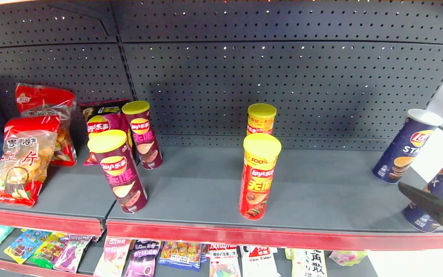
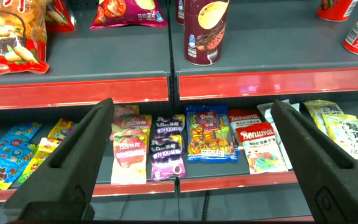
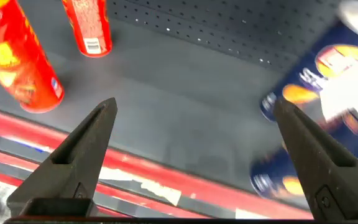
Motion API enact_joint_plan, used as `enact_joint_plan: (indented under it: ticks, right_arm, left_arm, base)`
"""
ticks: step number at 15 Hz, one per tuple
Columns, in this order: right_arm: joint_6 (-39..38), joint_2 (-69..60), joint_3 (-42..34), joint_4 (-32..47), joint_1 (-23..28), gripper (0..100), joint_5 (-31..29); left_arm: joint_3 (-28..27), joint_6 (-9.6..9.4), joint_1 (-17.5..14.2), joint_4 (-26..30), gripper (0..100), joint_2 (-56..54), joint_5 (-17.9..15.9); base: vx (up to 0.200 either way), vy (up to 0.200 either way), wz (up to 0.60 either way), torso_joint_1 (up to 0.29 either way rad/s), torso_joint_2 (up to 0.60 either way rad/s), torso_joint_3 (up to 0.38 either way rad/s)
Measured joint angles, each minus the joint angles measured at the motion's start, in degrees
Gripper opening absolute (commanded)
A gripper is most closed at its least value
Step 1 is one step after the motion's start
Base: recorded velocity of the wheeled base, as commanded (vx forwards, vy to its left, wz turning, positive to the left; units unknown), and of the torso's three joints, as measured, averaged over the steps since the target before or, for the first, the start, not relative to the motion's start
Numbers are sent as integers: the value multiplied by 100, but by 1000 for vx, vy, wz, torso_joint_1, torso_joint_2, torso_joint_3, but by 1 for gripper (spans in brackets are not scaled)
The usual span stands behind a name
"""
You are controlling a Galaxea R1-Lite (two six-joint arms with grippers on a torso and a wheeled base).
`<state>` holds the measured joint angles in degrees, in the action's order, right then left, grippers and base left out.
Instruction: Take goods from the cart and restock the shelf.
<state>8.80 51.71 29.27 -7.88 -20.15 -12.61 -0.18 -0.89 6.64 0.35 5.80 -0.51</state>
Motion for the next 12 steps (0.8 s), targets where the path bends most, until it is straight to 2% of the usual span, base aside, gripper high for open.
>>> enact_joint_plan:
  ticks: [2,7,9,10,12]
  right_arm:
    - [4,-808,-212,638,224,100,232]
    - [-2,-3304,-728,2325,343,100,355]
    - [-137,-4248,-1291,2470,312,100,402]
    - [-361,-4557,-1632,2276,277,100,502]
    - [-629,-4918,-2054,2013,216,100,1495]
  left_arm:
    - [0,0,2,-2,100,0,-2]
    - [0,-9,7,0,100,0,-2]
    - [0,-9,5,-2,100,0,-2]
    - [0,-6,7,-2,100,0,-2]
    - [0,-1,11,-2,100,0,0]
  base:
    - [0,0,0,0,0,0]
    - [0,0,0,0,0,0]
    - [0,0,0,0,0,0]
    - [0,0,0,0,0,0]
    - [0,0,0,0,0,0]
